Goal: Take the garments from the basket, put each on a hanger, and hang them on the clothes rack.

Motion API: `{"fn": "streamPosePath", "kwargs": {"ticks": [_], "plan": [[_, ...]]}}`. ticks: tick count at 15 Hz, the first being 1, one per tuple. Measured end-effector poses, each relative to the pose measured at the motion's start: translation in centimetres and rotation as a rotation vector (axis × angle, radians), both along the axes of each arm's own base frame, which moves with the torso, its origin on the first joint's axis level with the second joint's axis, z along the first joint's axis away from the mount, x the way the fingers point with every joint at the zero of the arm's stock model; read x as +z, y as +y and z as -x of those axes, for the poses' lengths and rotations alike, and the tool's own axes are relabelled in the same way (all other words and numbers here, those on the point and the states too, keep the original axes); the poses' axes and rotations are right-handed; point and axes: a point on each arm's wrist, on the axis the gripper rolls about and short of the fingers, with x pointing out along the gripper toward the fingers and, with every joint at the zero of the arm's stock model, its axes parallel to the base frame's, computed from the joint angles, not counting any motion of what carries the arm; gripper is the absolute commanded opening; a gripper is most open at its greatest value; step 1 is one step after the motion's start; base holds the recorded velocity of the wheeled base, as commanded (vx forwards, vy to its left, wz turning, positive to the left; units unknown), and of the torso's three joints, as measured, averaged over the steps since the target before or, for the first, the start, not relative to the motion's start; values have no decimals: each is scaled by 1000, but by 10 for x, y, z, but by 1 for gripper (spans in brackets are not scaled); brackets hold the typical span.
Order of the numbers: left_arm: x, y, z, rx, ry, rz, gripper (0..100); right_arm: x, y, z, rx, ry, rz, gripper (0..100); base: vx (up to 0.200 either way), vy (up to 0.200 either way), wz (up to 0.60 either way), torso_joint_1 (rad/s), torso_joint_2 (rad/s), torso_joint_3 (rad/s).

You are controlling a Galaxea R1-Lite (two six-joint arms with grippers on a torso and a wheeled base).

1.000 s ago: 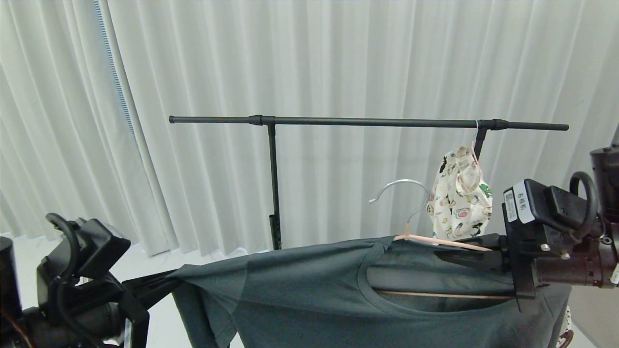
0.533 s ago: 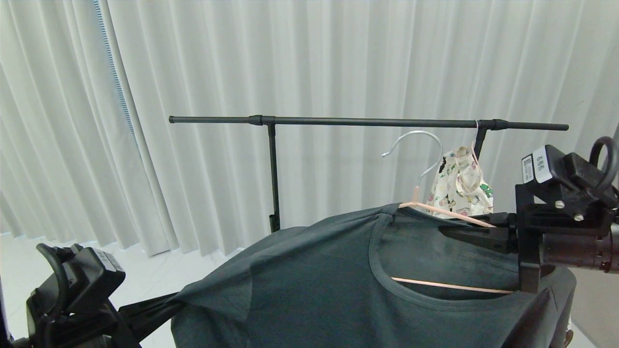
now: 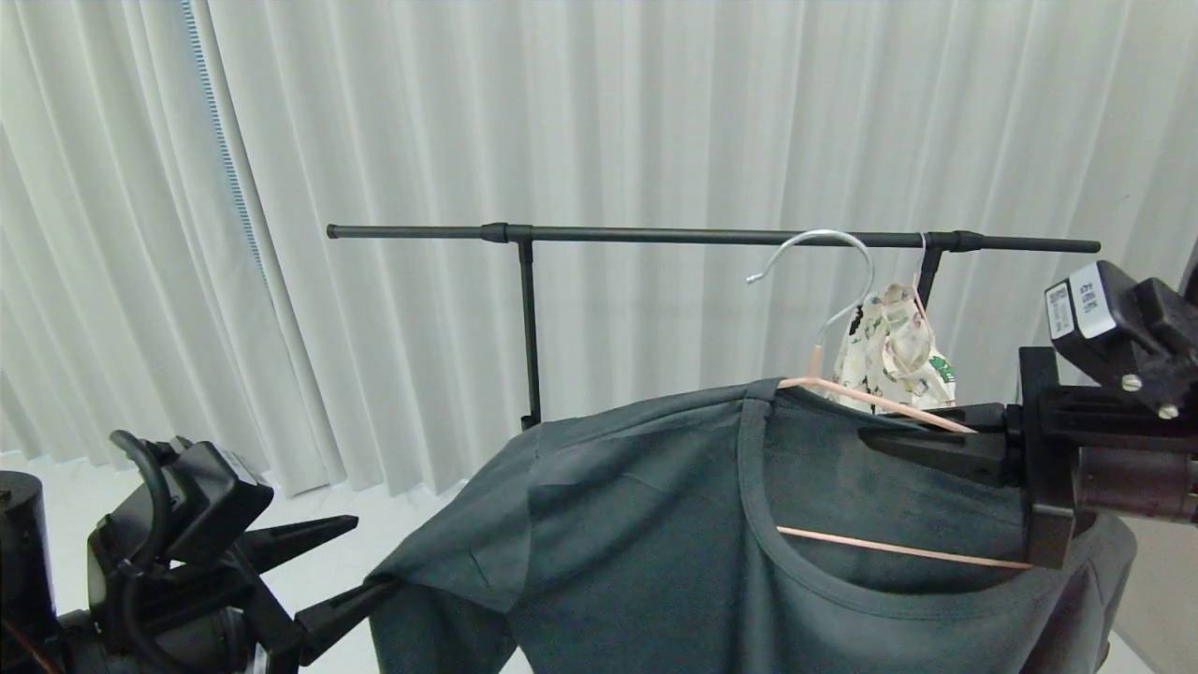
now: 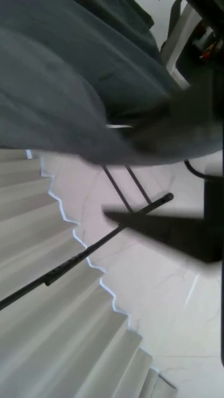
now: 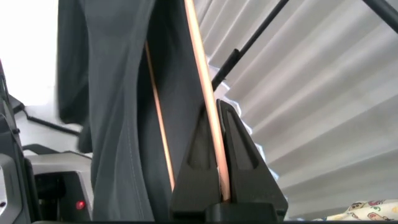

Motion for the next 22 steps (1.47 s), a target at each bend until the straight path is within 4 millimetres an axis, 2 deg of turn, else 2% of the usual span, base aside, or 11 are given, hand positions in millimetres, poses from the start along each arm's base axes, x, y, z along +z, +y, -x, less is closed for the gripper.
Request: {"fn": "streamPosePath", "kwargs": {"ticks": [4, 10, 13, 17, 20, 22], "plan": [[0, 0, 0, 1, 0, 2, 100, 5, -1, -2, -35, 4, -18, 0, 0, 0, 0, 0, 0, 0], [2, 0, -5, 15, 5, 7, 100, 16, -10, -11, -211, -6, -93, 0, 0, 0, 0, 0, 0, 0], [10, 2, -12, 43, -24, 5, 100, 13, -29, -21, -371, 8, -64, 0, 0, 0, 0, 0, 0, 0], [15, 5, -23, 184, -47, -47, 100, 5, -58, -31, -622, 57, 4, 0, 0, 0, 0, 0, 0, 0], [16, 5, -28, 210, -44, -60, 100, 1, -77, -36, -746, 81, 24, 0, 0, 0, 0, 0, 0, 0], [17, 4, -30, 211, -45, -60, 100, 0, -83, -38, -790, 104, -4, 0, 0, 0, 0, 0, 0, 0]]}}
